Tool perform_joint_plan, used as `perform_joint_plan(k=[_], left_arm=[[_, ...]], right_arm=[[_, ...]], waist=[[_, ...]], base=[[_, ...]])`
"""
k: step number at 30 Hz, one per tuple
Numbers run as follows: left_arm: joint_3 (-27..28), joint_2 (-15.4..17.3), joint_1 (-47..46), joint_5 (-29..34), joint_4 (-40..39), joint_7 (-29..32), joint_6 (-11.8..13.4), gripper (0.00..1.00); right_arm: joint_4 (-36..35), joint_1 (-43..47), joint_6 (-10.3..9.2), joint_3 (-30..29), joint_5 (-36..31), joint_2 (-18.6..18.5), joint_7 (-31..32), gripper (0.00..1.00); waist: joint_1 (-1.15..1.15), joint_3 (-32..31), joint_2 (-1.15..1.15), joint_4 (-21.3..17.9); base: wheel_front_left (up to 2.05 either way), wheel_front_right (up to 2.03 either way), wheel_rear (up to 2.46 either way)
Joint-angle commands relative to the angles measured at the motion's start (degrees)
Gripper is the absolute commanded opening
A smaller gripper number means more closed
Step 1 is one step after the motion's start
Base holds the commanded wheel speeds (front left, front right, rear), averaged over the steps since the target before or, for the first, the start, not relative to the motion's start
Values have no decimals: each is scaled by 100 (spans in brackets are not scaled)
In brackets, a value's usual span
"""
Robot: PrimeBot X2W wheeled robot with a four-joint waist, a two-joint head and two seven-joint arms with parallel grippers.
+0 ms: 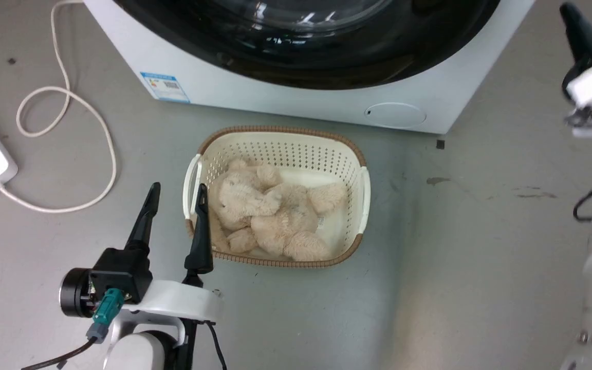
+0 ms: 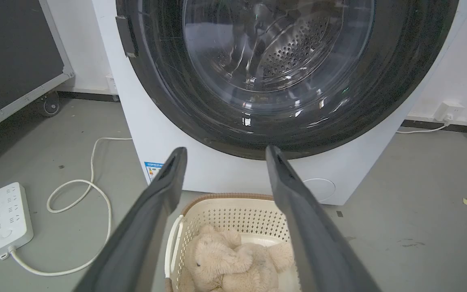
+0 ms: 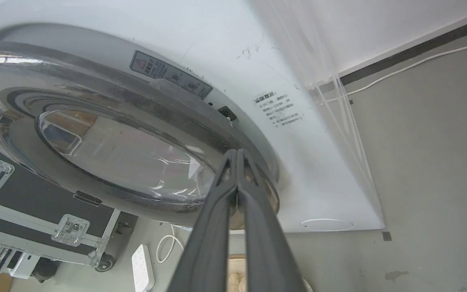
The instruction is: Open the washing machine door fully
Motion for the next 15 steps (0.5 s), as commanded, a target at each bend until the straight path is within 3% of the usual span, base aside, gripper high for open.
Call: perform_joint_plan(k=[1, 15], left_arm=[[-44, 5, -88, -41, -15, -62, 30, 100], [-327, 7, -293, -259, -62, -253, 144, 100]], right_arm=[[154, -285, -2, -102, 123, 4, 114, 0], [1919, -2285, -2, -1122, 340, -326, 1194, 0]], waist=[[-1, 62, 0, 42], [-1, 602, 0, 324]], base=[[0, 0, 0], [0, 0, 0]])
